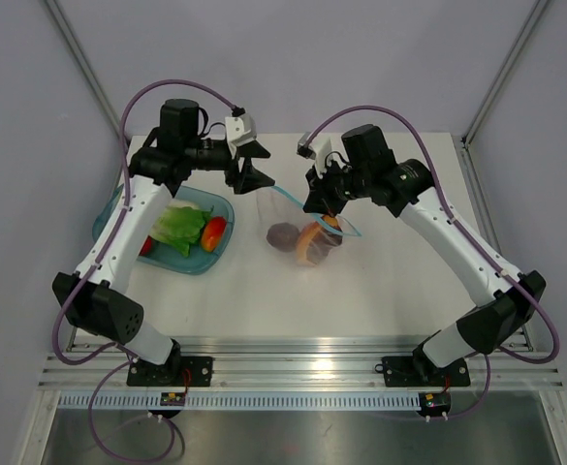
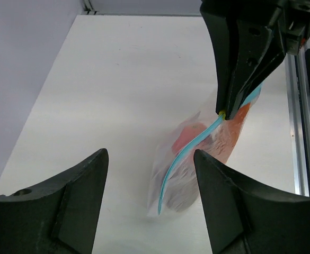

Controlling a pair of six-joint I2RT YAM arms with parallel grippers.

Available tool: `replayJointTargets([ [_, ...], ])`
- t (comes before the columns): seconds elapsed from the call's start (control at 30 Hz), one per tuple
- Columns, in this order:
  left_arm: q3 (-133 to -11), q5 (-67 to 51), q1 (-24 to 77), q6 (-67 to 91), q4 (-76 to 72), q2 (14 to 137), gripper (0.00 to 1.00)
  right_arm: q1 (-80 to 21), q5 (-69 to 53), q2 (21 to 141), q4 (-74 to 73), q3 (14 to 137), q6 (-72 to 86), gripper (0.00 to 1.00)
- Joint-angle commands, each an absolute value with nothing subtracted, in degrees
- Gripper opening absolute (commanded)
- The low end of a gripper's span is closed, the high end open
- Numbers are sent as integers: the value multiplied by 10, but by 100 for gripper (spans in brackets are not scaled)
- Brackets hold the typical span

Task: Place the food in the zip-top bag and seal the zipper
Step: Zip the zipper food storage bag at the center of the board.

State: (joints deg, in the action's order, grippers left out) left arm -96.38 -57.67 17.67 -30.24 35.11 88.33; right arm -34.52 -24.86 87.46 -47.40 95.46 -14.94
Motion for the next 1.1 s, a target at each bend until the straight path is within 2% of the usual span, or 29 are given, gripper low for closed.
replayJointTargets([
  [0.0, -982, -613, 200, -386, 387, 865, 69, -351, -285, 845, -453, 958, -177, 0],
  [0.33, -948, -616, 250, -412, 426, 867, 72, -351, -297, 846, -465, 963, -175, 0],
  [0.43, -949, -623, 258, -420, 449, 875, 71, -351, -295, 846, -468, 964, -175, 0],
  [0.57, -949, -625, 263, -434, 479, 889, 63, -351, -294, 846, -470, 963, -175, 0],
  [0.83, -931, -611, 271, -411, 453, 908, 60, -350, -298, 846, -475, 958, -174, 0],
  [1.0, -936, -619, 274, -406, 457, 925, 50, -351, -295, 848, -474, 955, -174, 0],
  [1.07, -940, -620, 274, -409, 465, 936, 39, -351, -294, 851, -472, 955, -174, 0],
])
